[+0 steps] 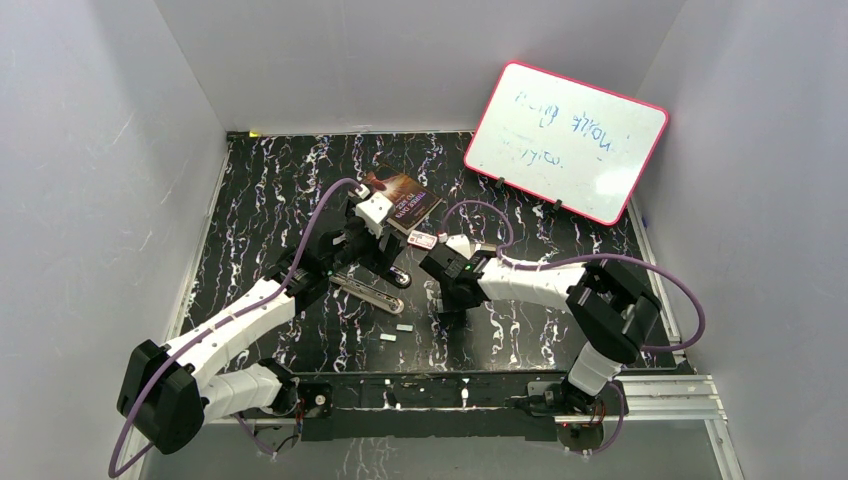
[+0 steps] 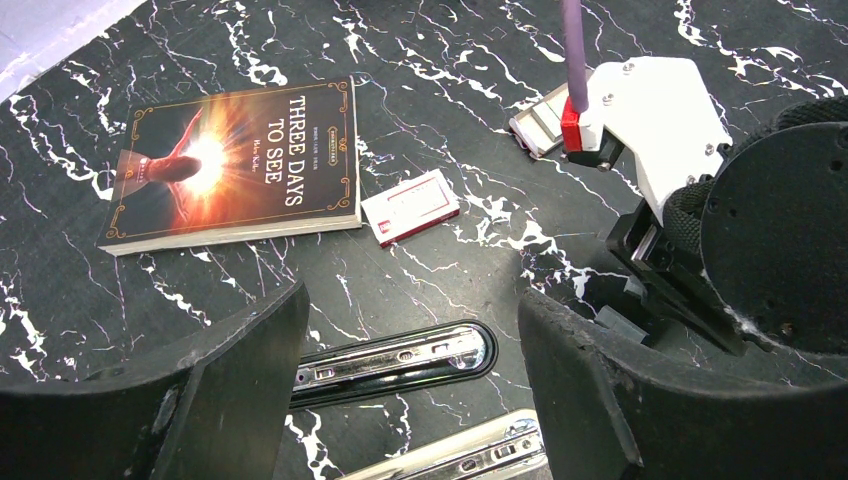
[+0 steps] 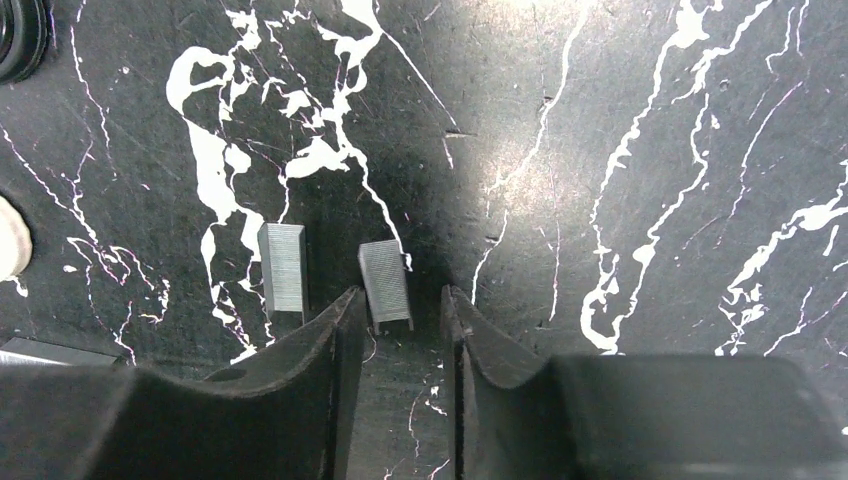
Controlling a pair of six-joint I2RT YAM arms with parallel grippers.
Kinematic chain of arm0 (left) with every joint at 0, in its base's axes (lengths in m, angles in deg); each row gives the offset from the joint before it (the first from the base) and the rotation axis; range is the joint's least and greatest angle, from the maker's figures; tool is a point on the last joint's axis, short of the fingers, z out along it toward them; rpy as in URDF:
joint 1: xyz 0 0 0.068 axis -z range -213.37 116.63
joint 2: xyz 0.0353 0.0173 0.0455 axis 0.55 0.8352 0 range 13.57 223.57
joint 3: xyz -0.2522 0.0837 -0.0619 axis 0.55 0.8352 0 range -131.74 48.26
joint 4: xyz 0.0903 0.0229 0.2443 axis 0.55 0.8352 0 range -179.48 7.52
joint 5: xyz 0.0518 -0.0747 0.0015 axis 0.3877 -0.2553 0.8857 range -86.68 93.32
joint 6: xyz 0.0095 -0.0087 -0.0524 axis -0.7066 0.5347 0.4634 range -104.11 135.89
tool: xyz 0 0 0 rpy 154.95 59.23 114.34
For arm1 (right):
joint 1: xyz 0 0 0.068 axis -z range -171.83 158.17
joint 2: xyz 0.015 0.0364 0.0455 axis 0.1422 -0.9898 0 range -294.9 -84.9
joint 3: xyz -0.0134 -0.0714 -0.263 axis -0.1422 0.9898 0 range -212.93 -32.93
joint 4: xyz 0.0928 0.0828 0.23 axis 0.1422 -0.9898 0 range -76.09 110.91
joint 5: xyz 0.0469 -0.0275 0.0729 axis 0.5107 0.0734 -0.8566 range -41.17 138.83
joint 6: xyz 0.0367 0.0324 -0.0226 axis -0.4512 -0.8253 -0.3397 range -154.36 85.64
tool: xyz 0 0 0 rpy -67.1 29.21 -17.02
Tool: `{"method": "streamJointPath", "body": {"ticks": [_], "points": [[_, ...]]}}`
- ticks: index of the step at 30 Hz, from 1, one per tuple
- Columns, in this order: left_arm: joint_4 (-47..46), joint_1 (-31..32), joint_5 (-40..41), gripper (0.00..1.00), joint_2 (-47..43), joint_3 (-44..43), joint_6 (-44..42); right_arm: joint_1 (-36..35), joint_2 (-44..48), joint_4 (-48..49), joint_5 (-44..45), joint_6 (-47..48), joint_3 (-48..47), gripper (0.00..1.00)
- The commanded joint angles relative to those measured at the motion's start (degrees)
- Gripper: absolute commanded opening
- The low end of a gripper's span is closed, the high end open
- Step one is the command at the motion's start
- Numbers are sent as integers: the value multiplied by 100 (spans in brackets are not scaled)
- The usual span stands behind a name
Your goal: Load the staples into the stapler
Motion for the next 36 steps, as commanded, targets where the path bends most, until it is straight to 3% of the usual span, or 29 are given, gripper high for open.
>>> {"method": "streamJointPath", "body": {"ticks": [1, 24, 31, 36], "points": [[-30, -24, -43, 75, -101, -45, -23, -23, 173, -277, 136, -107, 79, 39], [-21, -24, -64, 75, -12, -70, -24, -18, -20, 55, -370, 227, 253, 32], [-51, -24, -47, 75, -4, -106, 91, -19, 227, -16, -44, 108, 352, 15], [-45, -24, 26, 76, -96, -214, 305, -19, 890, 415, 60, 241, 528, 4]]}}
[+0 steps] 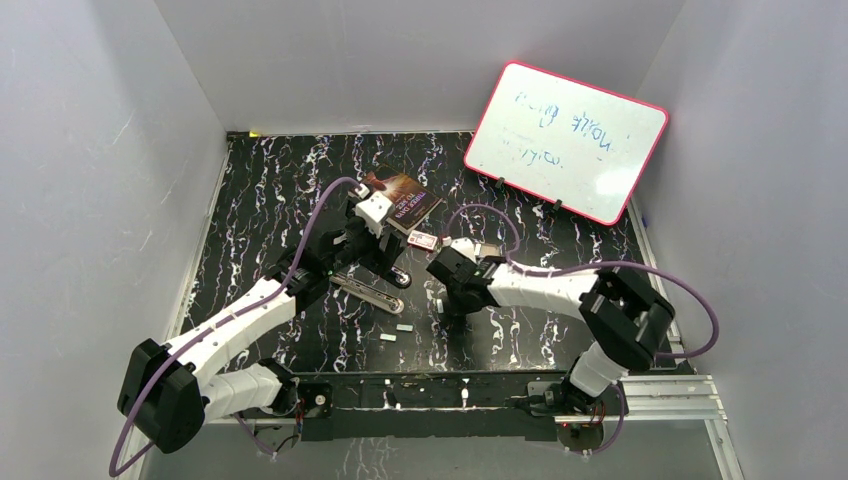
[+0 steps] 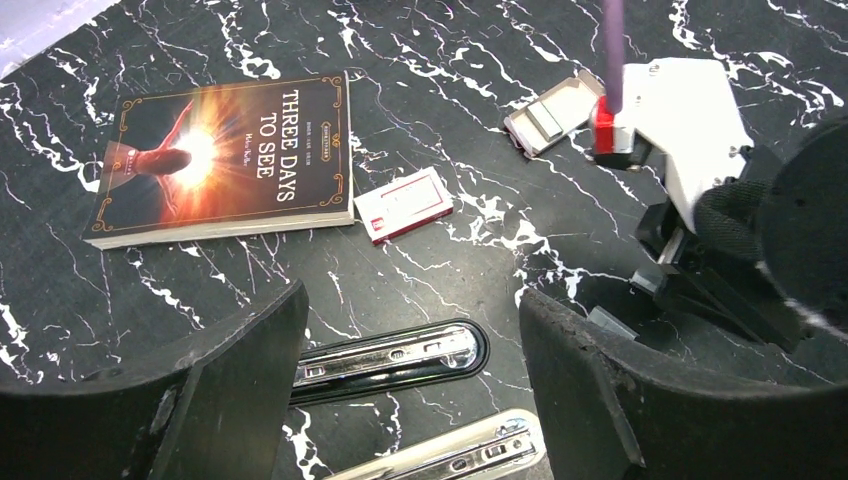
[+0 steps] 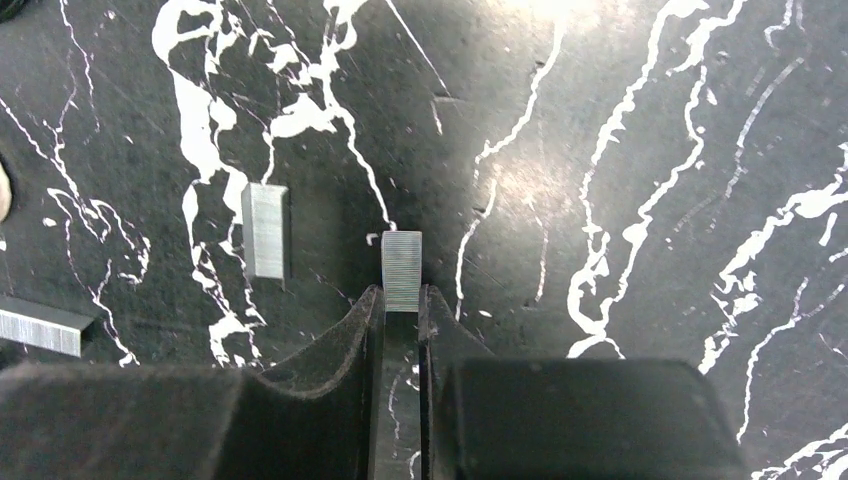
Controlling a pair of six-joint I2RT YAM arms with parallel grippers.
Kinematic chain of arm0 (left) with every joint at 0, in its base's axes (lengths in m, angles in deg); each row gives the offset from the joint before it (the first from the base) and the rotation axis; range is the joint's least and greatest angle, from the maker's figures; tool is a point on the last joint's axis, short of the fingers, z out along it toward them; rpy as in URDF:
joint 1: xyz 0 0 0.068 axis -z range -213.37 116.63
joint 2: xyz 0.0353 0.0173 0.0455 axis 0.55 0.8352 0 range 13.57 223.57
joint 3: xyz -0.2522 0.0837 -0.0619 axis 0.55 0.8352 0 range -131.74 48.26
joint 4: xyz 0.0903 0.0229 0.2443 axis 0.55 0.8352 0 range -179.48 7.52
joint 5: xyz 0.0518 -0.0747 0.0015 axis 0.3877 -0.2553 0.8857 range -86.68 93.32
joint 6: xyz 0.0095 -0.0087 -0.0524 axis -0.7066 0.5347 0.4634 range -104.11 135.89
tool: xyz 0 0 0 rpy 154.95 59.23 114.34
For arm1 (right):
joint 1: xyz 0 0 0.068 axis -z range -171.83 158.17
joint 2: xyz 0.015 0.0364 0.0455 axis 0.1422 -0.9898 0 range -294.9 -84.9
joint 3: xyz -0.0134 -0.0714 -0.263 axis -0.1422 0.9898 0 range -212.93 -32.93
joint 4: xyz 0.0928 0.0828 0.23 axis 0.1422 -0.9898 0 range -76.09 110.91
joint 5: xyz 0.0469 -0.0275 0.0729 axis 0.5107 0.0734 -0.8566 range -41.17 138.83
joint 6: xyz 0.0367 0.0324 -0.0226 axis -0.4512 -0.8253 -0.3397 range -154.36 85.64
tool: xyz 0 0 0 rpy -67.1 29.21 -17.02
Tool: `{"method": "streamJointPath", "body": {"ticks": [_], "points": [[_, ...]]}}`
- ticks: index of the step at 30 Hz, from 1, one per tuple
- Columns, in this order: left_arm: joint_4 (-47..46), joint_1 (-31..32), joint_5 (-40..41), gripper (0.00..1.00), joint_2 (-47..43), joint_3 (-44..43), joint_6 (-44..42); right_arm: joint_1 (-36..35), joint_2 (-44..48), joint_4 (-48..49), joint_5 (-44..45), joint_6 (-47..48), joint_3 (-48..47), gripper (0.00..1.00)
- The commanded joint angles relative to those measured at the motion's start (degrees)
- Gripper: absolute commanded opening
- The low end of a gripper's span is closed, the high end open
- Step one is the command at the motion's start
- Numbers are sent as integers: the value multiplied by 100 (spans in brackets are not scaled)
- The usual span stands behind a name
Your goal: Load the staples into the stapler
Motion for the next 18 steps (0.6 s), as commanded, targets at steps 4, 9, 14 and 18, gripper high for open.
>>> {"method": "streamJointPath", "body": {"ticks": [4, 9, 14, 18], "points": [[-235, -28, 137, 79, -475, -193, 512, -17, 1664, 1262, 73, 495, 584, 0], [-741, -35, -8, 80, -1110, 160, 984, -19, 3256, 3376, -192, 1013, 1710, 0], [-1210, -39, -847, 81, -1512, 355, 1096, -18, 4451, 5964, -623, 1765, 3105, 0], [-1532, -40, -1834, 80, -1532, 310, 1084, -24, 4952, 7366, -929, 2264, 4099, 0]]}}
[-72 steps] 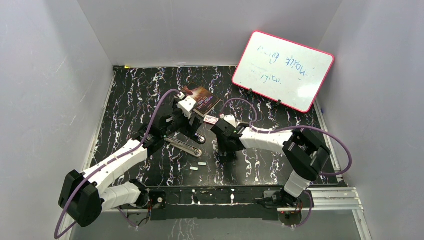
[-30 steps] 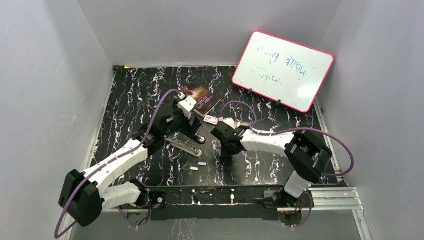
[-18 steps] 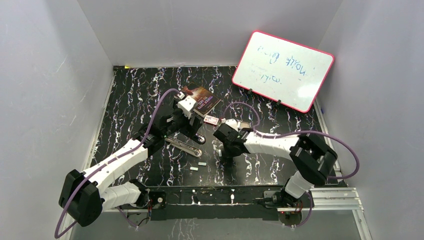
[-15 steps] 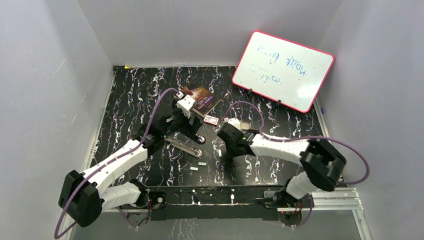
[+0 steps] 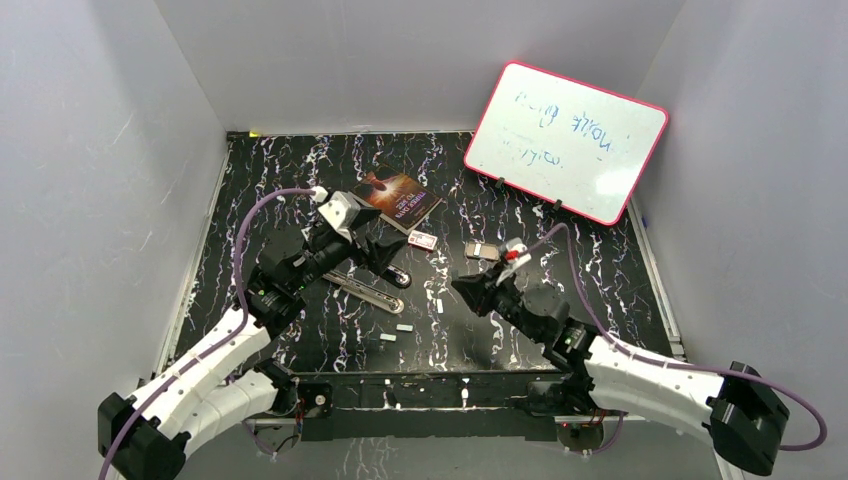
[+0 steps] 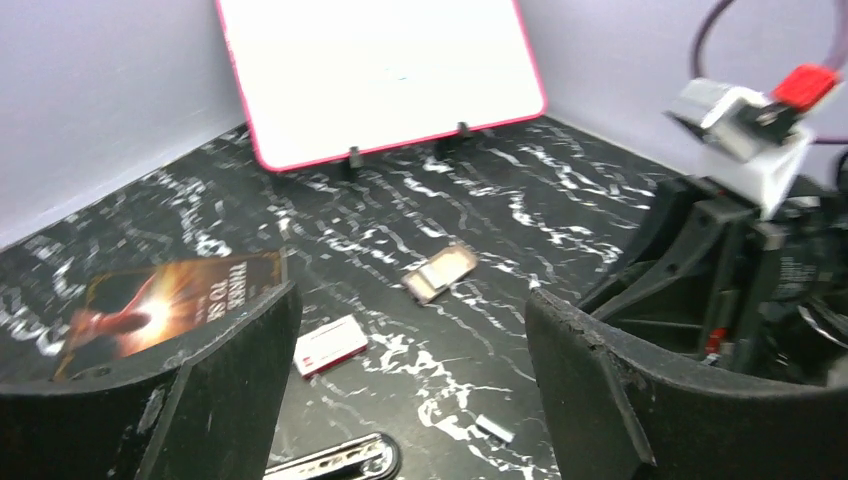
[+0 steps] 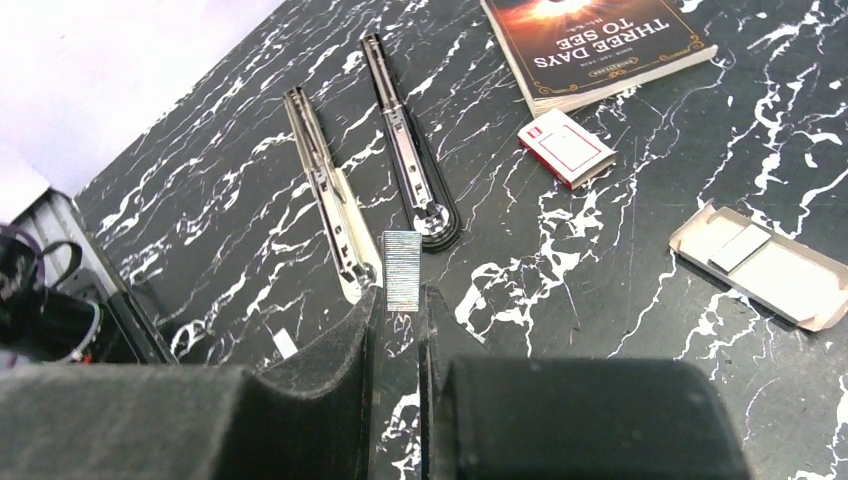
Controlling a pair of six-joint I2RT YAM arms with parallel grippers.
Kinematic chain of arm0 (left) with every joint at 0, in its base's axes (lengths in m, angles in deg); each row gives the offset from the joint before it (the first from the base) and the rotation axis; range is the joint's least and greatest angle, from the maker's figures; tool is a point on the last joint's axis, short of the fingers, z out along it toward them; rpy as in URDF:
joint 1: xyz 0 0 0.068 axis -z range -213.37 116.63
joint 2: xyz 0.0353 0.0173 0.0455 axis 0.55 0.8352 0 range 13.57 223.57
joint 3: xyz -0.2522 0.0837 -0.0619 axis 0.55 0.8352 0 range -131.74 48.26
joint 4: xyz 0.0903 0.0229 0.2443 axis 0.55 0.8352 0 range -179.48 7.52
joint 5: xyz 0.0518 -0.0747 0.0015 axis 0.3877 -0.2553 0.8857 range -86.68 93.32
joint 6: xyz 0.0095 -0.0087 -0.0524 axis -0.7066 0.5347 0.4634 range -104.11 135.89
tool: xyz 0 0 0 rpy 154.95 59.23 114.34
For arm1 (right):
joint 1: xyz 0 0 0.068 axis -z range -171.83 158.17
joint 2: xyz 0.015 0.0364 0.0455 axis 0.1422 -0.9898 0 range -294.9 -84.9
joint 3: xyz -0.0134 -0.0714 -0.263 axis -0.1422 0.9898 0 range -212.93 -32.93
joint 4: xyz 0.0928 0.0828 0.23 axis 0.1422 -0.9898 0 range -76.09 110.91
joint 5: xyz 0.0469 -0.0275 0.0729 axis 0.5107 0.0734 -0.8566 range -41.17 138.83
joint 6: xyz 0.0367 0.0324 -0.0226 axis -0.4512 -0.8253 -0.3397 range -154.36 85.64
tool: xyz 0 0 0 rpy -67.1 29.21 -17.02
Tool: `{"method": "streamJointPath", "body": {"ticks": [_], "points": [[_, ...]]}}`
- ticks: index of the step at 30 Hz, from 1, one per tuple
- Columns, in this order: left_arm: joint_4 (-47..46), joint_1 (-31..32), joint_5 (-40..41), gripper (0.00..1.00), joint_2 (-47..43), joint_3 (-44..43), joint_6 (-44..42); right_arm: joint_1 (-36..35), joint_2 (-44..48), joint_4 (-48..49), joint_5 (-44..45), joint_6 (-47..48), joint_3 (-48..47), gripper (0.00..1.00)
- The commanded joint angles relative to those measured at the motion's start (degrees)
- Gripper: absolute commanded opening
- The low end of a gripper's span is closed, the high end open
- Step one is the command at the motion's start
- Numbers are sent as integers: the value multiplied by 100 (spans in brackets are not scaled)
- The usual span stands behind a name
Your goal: Load the staples into the stapler
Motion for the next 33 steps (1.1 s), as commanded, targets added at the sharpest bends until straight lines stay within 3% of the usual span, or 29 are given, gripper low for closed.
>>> {"method": "streamJointPath", "body": {"ticks": [1, 9, 18, 27, 33], "points": [[-656, -31, -1322, 80, -24, -7, 124, -19, 405, 2322, -480, 875, 671, 0], [-1282, -31, -2503, 71, 422, -94, 132, -23, 805, 2884, -1157, 1428, 1166, 0], [-1526, -31, -3471, 66, 848, -242, -27, -19, 658, 3400, -1913, 2321, 1404, 0], [-1632, -31, -3772, 63, 414, 89, -363, -23, 82, 3216, -3047, 2947, 977, 0], [-1356, -29, -3773, 61, 82, 140, -415, -22, -499, 2992, -3193, 2712, 621, 0]]}}
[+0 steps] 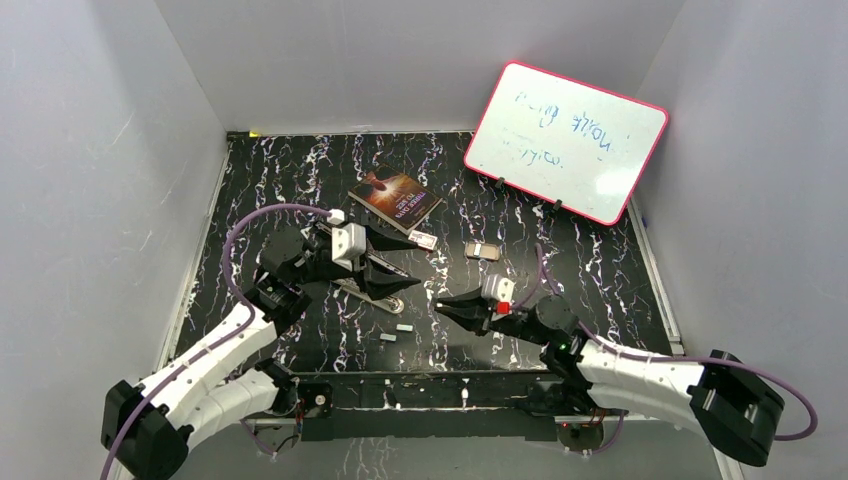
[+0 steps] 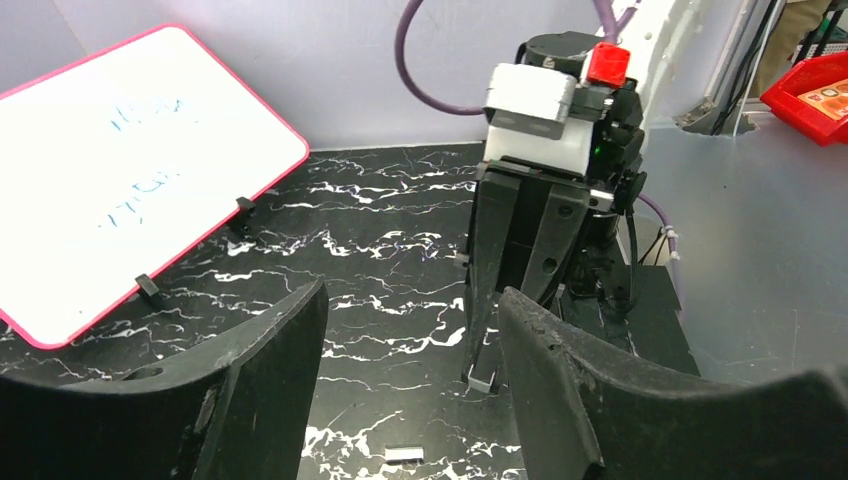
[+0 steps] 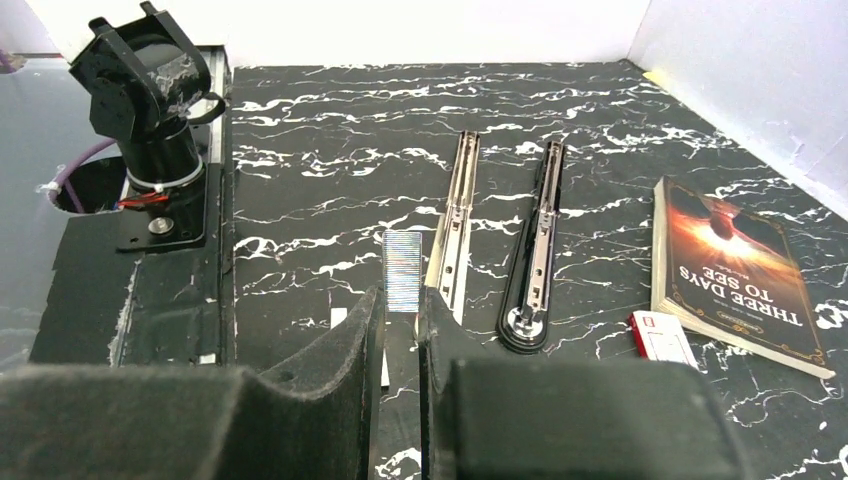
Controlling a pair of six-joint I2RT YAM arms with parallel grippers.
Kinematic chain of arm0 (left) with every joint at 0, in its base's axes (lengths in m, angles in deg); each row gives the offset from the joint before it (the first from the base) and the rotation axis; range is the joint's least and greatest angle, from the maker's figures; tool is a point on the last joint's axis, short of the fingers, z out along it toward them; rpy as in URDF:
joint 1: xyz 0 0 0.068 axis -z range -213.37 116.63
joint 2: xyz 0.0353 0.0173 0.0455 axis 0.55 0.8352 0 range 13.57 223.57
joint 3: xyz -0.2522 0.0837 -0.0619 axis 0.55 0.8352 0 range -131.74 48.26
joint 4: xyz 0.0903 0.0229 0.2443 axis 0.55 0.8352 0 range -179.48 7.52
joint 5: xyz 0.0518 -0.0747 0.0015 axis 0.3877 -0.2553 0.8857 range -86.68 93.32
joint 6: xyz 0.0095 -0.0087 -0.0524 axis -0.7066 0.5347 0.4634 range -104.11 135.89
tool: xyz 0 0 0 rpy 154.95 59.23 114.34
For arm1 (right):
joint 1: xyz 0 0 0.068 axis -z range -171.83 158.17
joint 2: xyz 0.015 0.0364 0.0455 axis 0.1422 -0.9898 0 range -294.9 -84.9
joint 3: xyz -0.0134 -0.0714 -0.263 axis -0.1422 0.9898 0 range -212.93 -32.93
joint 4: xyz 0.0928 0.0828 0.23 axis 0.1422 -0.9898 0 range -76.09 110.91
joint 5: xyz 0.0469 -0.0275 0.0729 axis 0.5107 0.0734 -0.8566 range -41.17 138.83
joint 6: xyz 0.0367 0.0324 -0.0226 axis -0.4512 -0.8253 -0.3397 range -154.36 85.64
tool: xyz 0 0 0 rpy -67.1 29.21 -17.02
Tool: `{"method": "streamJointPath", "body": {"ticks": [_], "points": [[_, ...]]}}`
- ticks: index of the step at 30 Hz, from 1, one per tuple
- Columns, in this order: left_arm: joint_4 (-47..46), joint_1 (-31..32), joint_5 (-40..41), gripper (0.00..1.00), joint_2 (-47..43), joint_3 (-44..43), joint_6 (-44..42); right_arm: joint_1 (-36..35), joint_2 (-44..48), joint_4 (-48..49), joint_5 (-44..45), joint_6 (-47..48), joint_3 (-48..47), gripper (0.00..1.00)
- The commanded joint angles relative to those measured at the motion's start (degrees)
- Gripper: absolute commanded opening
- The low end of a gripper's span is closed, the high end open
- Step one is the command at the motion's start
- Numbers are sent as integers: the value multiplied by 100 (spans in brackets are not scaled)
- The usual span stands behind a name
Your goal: Load the staples into the stapler
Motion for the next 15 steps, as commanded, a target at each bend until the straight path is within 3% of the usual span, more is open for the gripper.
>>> {"method": "streamJointPath", "body": {"ticks": [1, 7, 15], "points": [[-7, -30, -61, 61, -384, -12, -191, -9, -292, 206, -258, -97, -387, 0], [183, -28, 178, 61, -440, -137, -218, 159, -508, 613, -424, -327, -204, 0], [-18, -30, 202, 61, -462, 15, -198, 1352, -1224, 1670, -2237, -1152, -301, 0]]}}
